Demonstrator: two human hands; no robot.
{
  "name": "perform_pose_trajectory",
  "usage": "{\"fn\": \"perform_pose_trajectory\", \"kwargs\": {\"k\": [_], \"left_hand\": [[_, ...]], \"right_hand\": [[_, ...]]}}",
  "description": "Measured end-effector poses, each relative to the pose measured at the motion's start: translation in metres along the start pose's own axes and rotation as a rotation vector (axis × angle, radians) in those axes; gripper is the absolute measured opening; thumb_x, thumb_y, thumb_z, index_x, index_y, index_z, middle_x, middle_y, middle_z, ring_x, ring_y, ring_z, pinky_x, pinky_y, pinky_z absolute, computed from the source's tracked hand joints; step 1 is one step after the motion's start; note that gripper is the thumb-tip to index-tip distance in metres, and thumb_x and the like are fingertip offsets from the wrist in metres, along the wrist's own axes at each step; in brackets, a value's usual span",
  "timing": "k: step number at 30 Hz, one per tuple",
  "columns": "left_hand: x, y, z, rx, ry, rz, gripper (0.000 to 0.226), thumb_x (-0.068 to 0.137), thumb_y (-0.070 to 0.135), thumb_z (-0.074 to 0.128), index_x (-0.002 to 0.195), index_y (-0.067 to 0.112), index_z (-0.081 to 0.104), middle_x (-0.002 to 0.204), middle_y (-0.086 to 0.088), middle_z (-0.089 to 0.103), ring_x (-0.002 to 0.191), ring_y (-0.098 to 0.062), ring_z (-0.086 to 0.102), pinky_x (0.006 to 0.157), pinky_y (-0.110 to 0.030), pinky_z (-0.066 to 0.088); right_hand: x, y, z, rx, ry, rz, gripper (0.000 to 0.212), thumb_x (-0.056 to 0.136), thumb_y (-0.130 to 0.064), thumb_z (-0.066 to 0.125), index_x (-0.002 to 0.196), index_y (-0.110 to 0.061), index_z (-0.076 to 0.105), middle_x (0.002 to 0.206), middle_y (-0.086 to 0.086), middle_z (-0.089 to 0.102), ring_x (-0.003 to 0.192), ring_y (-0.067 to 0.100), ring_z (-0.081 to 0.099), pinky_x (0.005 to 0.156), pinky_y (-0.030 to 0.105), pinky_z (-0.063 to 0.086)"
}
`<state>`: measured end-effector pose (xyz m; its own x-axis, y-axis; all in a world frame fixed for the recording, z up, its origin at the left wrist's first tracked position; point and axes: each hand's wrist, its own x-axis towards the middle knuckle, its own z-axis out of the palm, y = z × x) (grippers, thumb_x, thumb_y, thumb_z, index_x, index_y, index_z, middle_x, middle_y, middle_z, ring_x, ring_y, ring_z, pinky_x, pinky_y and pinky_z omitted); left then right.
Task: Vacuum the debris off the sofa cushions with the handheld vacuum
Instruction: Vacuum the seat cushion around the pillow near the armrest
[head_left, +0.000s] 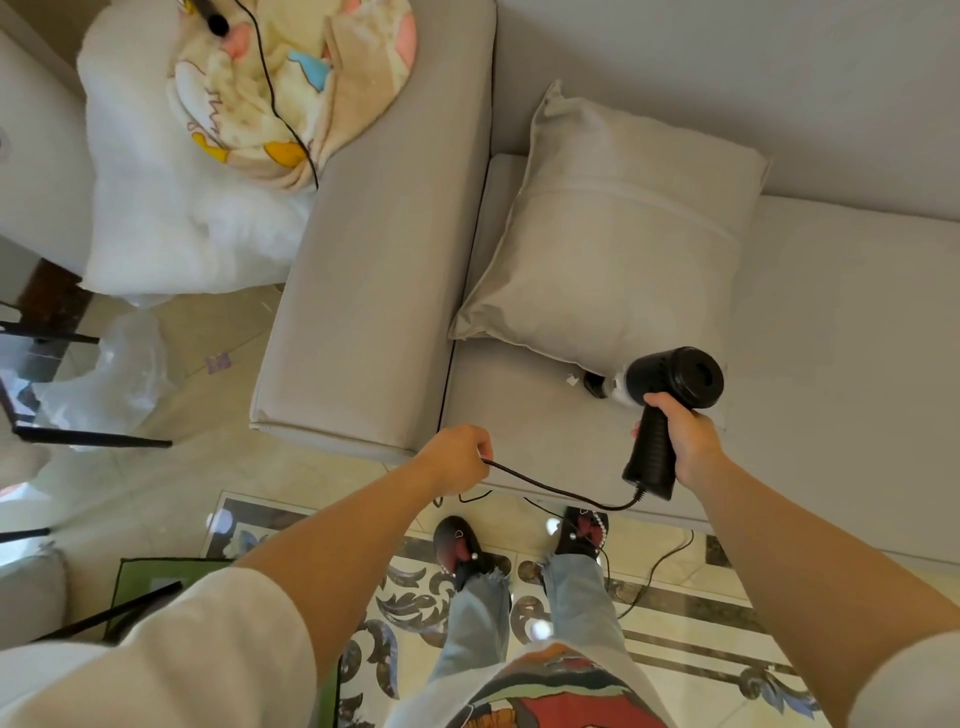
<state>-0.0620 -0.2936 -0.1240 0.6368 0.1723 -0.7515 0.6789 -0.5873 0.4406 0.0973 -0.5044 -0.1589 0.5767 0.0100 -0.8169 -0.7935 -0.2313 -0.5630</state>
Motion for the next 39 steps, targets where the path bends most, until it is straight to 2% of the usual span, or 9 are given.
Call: {"fn": "perform_pose_trajectory", "kwargs": {"k": [4,8,17,20,24,28,35,37,39], "left_hand": [[-0.001,-0.005,0.002,0.001,-0.001,-0.008,0.019,0.09,0.009,0.051,0.107,0.007,0.059,0.113,-0.013,0.062,0.072,-0.013,0.049,0.059,-0.016,0.039],[0.0,-0.007,0.002,-0.009,-0.001,-0.013,0.019,0.09,0.009,0.051,0.107,0.007,0.06,0.114,-0.012,0.061,0.077,-0.013,0.048,0.063,-0.018,0.04],[-0.002,-0.012,0.002,-0.008,0.0,-0.013,0.019,0.089,0.009,0.051,0.106,0.005,0.059,0.111,-0.014,0.062,0.058,-0.007,0.043,0.046,-0.014,0.032],[-0.004,-0.016,0.001,0.005,-0.027,-0.011,0.022,0.087,0.009,0.055,0.108,0.008,0.059,0.115,-0.012,0.059,0.07,-0.013,0.049,0.049,-0.014,0.035],[-0.01,-0.008,-0.006,-0.012,-0.17,0.039,0.034,0.081,0.022,0.066,0.112,0.015,0.056,0.107,-0.002,0.051,0.088,-0.015,0.048,0.068,-0.022,0.041],[-0.019,0.027,-0.026,-0.061,-0.444,0.105,0.058,0.077,0.038,0.071,0.126,0.022,0.045,0.114,-0.011,0.061,0.075,-0.012,0.054,0.073,-0.024,0.046],[-0.035,0.083,-0.067,-0.095,-0.861,0.168,0.066,0.086,0.021,0.062,0.139,0.033,0.025,0.139,-0.012,0.047,0.104,-0.021,0.055,0.095,-0.038,0.043],[-0.032,0.099,-0.074,-0.179,-0.776,0.15,0.057,0.087,0.03,0.059,0.135,0.026,0.029,0.138,-0.013,0.048,0.09,-0.016,0.057,0.086,-0.034,0.045],[-0.026,0.112,-0.077,-0.268,-0.549,0.134,0.058,0.083,0.043,0.062,0.128,0.022,0.032,0.127,-0.011,0.053,0.082,-0.01,0.057,0.073,-0.025,0.046]], "right_hand": [[0.0,-0.006,0.003,-0.012,-0.002,0.018,0.042,0.078,-0.024,0.068,0.112,-0.004,0.053,0.088,0.015,0.06,0.069,0.024,0.061,0.065,0.035,0.05],[0.0,-0.005,0.002,-0.042,-0.025,0.027,0.037,0.079,-0.023,0.067,0.107,-0.005,0.053,0.08,0.013,0.06,0.067,0.024,0.061,0.063,0.034,0.05],[-0.002,-0.003,0.015,-0.113,-0.071,0.013,0.022,0.078,-0.021,0.067,0.091,-0.008,0.055,0.078,0.013,0.061,0.063,0.024,0.062,0.057,0.032,0.049],[-0.007,-0.005,0.021,-0.102,-0.079,-0.006,0.027,0.079,-0.019,0.066,0.099,-0.005,0.054,0.078,0.013,0.06,0.064,0.024,0.061,0.058,0.033,0.05],[-0.028,-0.016,0.023,-0.134,-0.179,0.036,0.028,0.081,-0.021,0.066,0.101,-0.005,0.055,0.08,0.014,0.06,0.065,0.024,0.062,0.061,0.033,0.052],[-0.059,-0.032,0.028,-0.149,-0.28,-0.015,0.026,0.082,-0.026,0.066,0.1,-0.009,0.057,0.083,0.013,0.063,0.068,0.022,0.064,0.06,0.03,0.053],[-0.09,-0.073,0.044,-0.073,-0.335,-0.111,0.027,0.083,-0.029,0.065,0.101,-0.011,0.058,0.088,0.01,0.061,0.077,0.022,0.06,0.064,0.032,0.052],[-0.09,-0.091,0.038,0.052,-0.375,-0.113,0.019,0.084,-0.028,0.064,0.098,-0.016,0.058,0.092,0.008,0.062,0.084,0.022,0.06,0.069,0.032,0.052],[-0.086,-0.109,0.035,0.128,-0.412,-0.119,0.017,0.085,-0.026,0.063,0.099,-0.019,0.057,0.099,0.006,0.062,0.093,0.02,0.059,0.075,0.031,0.049]]}}
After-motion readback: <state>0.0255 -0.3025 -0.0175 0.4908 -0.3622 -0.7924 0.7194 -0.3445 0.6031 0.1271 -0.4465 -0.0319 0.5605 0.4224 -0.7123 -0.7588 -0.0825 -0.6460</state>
